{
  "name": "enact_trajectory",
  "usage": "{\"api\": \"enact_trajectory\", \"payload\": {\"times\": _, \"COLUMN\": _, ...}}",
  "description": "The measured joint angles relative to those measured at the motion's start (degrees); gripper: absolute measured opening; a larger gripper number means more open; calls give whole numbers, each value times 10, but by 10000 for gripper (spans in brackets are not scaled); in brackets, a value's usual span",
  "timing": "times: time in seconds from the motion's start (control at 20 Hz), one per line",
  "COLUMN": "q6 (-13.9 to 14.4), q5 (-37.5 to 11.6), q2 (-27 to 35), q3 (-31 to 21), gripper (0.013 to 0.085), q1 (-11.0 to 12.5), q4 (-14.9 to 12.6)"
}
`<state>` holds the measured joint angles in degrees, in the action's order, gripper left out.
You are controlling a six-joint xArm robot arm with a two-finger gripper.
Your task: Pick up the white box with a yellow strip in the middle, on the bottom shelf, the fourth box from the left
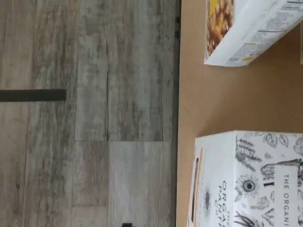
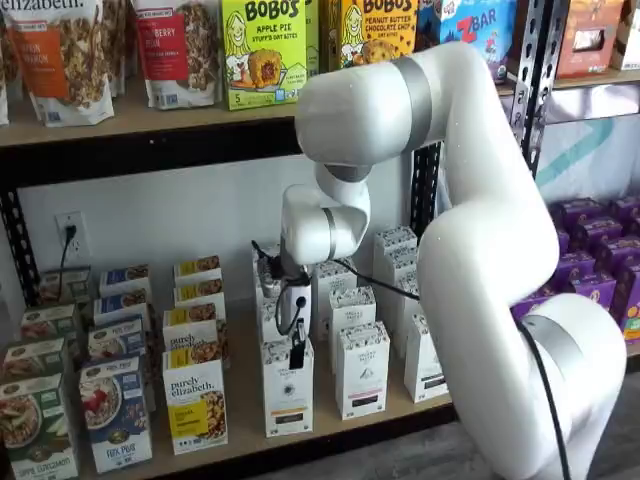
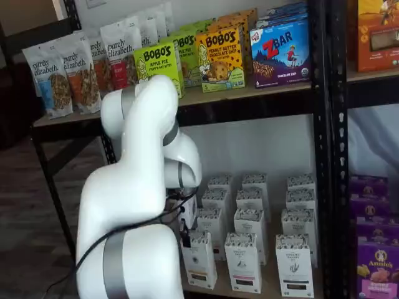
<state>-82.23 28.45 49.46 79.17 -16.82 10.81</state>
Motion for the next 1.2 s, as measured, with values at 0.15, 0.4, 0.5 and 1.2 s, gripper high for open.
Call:
{"api": "enact_trajectory", "payload": {"times": 0.15, "q6": -10, "q5": -5, "q2": 18, "q3": 20, "gripper": 850, "q1": 3, "q4": 9}}
{"api": "enact_trajectory", "payload": {"times": 0.4, "q6": -8, "q5": -6, "q2": 39, "q3": 47, "gripper": 850, "q1": 7, "q4": 1}}
{"api": "enact_trajectory", "payload": {"times": 0.5, "q6": -3, "q5": -1, "q2": 49, "q3": 60, "gripper": 850, "q1": 10, "q4": -7}}
{"api": "enact_trajectory", "payload": {"times": 1.2, "q6": 5, "q5": 9, "q2": 105, "q3": 120, "gripper": 850, "q1": 26, "q4": -35}}
